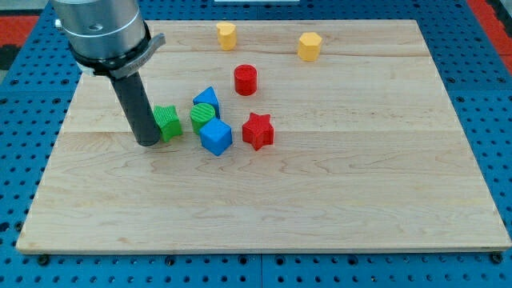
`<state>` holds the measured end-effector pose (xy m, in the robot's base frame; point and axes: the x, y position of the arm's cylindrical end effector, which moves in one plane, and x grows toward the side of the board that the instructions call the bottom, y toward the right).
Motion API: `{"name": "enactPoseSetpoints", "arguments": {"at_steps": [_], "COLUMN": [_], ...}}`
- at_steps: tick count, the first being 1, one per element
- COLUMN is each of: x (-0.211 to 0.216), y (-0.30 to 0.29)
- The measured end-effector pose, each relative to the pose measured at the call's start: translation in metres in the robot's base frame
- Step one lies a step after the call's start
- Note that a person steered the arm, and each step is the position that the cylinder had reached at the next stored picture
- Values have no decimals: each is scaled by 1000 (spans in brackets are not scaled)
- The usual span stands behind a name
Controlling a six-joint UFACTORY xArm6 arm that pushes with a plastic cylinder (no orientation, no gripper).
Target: Move red circle to the bottom center
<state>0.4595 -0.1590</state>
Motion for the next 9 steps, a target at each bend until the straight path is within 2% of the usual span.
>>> {"name": "enactPoseSetpoints", "arguments": {"at_steps": [1, 2, 3, 4, 5, 6, 7, 8, 9], "x": [-20, -28, -71, -135, -141, -110, -39, -8, -24], "y": [-49, 28, 46, 20, 128, 174, 201, 186, 214]}}
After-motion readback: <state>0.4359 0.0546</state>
